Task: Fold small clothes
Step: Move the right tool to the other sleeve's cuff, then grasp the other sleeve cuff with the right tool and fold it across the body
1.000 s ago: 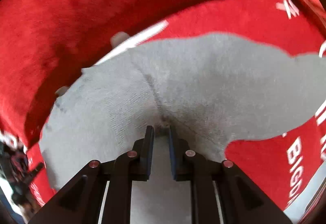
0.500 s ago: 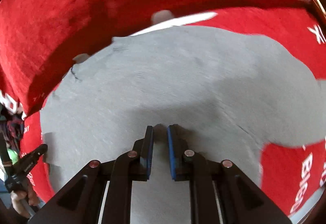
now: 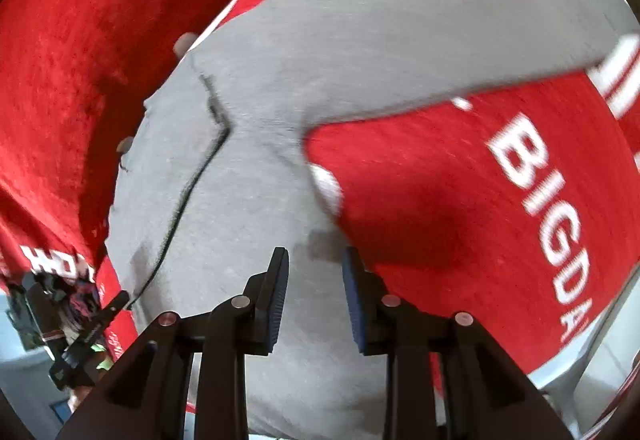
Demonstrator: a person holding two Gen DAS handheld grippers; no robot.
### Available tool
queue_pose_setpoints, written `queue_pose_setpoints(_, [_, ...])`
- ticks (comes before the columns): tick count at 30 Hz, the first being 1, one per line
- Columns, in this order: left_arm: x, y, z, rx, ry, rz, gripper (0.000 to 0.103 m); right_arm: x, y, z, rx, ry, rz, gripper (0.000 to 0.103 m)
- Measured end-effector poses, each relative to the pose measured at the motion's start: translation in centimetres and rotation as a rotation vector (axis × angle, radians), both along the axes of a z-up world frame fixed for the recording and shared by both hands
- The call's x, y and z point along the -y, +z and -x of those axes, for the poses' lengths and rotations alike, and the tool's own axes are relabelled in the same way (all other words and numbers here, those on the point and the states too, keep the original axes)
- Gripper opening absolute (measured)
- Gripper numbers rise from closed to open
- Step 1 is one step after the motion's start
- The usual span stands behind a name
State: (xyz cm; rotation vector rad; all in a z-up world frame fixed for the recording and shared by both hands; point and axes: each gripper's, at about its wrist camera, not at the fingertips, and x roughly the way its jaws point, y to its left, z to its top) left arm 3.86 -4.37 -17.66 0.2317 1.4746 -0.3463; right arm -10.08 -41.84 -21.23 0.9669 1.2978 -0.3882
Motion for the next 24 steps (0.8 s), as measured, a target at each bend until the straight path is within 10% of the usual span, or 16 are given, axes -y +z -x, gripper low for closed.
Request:
queue_pose_setpoints(4, [4.4, -0.5, 1.7, -0.035, -0.064, -0.004, 0.014, 2.1, 0.5, 2.3, 0.011, -0.040, -0.022, 0.033])
queue_pose_setpoints(5, [5.5, -0.6, 2.2, -0.042, -0.079, 0.000, 0.031, 2.7, 0.7, 2.9, 0.013, -0.045, -0.024, 0.038])
queue_pose_setpoints(6, [6.2, -0.6, 2.5, -0.045, -0.087, 0.003, 0.083, 3.1, 0.7, 3.2, 0.014, -0.051, -0.024, 0.040])
queue_pose_setpoints(7, [7.2, -0.4, 2.9, -0.031, -0.083, 0.000, 0.103, 3.8, 0.8, 3.8, 0.018, -0.061, -0.023, 0.040])
queue_pose_setpoints(24, [17.3, -1.5, 4.1, -0.040, -0.165, 0.008, 0.102, 15.0, 0.4, 10.9, 0.142, -0.380, -0.021, 0.049])
